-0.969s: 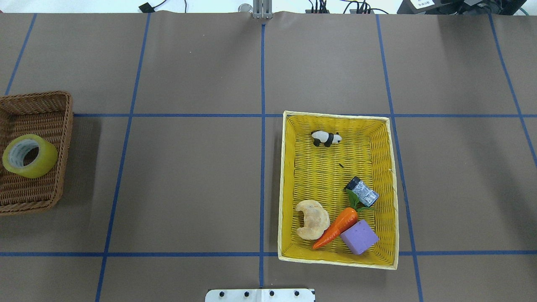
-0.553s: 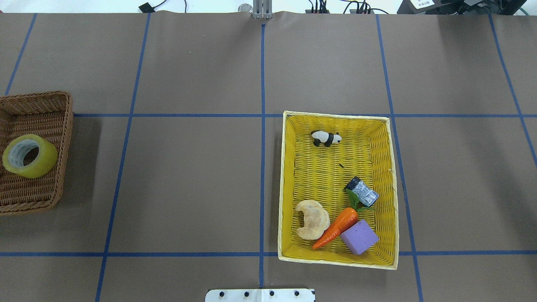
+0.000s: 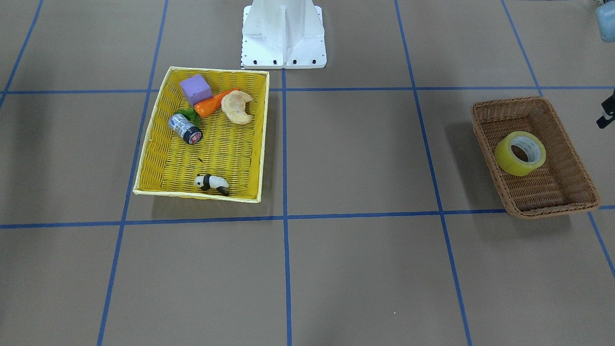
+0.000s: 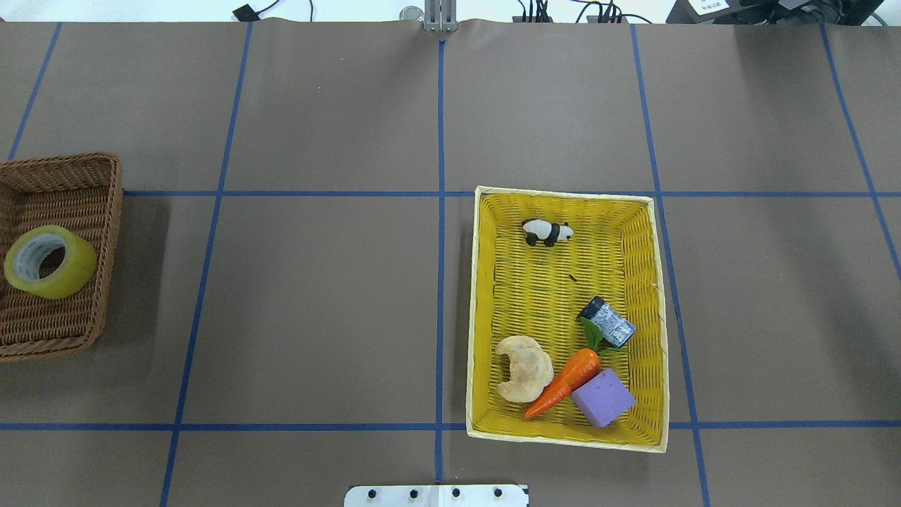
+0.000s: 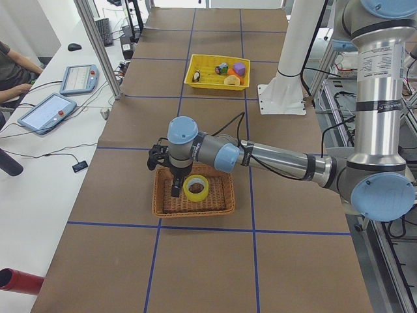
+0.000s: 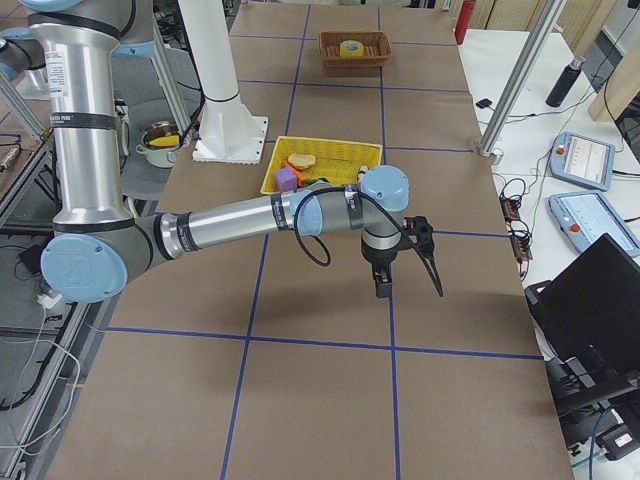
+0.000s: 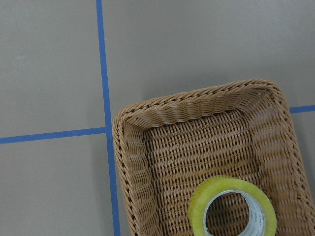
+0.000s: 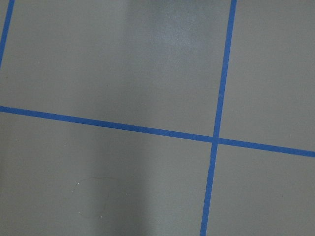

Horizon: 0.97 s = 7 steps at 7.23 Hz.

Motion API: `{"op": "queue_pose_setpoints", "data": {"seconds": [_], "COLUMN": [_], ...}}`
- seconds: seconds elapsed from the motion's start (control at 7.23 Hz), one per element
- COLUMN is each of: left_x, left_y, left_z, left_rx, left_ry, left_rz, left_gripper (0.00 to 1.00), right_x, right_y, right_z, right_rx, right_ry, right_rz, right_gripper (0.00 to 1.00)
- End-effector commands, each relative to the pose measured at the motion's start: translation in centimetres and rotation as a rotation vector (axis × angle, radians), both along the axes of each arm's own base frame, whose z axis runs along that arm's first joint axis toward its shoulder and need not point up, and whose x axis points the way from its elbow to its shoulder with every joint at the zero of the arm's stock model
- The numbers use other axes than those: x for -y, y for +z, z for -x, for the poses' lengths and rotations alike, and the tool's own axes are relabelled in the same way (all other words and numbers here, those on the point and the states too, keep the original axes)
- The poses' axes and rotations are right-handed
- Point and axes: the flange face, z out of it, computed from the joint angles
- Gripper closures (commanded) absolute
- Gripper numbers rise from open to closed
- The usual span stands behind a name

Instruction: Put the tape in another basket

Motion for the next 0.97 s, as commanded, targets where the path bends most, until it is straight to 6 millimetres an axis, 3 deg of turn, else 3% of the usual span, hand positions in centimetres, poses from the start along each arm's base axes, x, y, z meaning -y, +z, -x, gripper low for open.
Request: {"op": "queue_pose_setpoints", "data": {"seconds": [0.0,0.14,0.42,0.83], "left_x": [-0.3,-0.3,-0.5,-0.5], "left_y": [-0.6,-0.4,-0.3,-0.4], "left_z": [-0.1,-0.2,-0.1,0.0], "left_rx": [-0.014,-0.012,-0.013,-0.013], "left_ry": [0.007,0.01,0.008,0.005], "left_rz": [-0.009,-0.008,-0.002,-0.003], "left_gripper": [0.02,0.02,0.02,0.02], "right_x": [0.1,0.0,-1.0,-1.0], "right_y": [-0.4,-0.3,-2.4,-2.0], "right_z": [0.4,0.3,0.3,0.5], "right_rx": [0.0,-0.005,0.005,-0.002], "right_ry": [-0.01,-0.012,-0.005,-0.008], "right_rz": [-0.012,-0.012,-0.046,-0.037], "right_gripper": [0.0,0.0,0.0,0.0]}}
